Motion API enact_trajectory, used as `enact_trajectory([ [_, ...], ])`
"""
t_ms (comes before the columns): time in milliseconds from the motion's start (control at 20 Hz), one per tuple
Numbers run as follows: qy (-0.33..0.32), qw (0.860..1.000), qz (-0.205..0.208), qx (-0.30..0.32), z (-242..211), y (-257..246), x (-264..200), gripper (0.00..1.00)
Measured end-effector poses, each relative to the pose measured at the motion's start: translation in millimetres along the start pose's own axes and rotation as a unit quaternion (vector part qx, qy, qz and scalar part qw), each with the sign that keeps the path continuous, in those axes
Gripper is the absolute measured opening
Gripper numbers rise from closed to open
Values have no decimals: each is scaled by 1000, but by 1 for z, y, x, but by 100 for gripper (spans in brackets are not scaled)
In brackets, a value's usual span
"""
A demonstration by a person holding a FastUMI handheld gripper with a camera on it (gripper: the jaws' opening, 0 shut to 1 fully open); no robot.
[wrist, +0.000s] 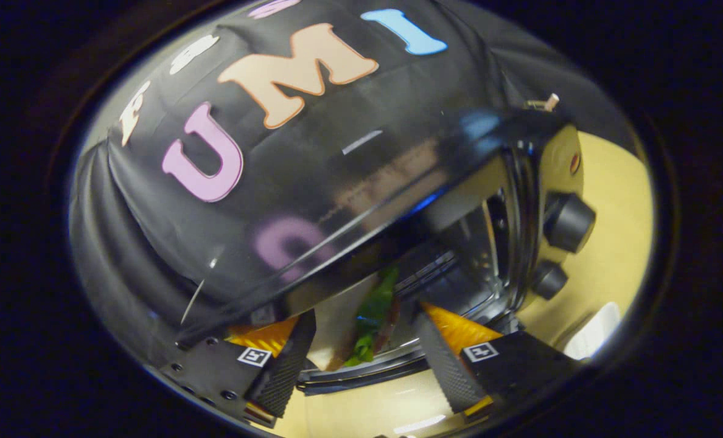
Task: Open the toaster oven, put the food inside, and close the toaster oven door.
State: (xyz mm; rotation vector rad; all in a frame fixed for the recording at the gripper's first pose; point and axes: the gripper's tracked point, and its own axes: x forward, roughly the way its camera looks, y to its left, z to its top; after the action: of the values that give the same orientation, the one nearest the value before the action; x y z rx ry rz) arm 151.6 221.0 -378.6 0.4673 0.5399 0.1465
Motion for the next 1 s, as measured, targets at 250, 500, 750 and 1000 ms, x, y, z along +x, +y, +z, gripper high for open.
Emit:
enact_trajectory([
  [250,-10,999,7,-53,12,5,-27,99],
  [500,17,998,38,-54,13,10,-61,99],
  [750,70,995,37,-61,-4,-15,-93,99],
  [1000,192,978,40,-65,-54,-47,-152,99],
])
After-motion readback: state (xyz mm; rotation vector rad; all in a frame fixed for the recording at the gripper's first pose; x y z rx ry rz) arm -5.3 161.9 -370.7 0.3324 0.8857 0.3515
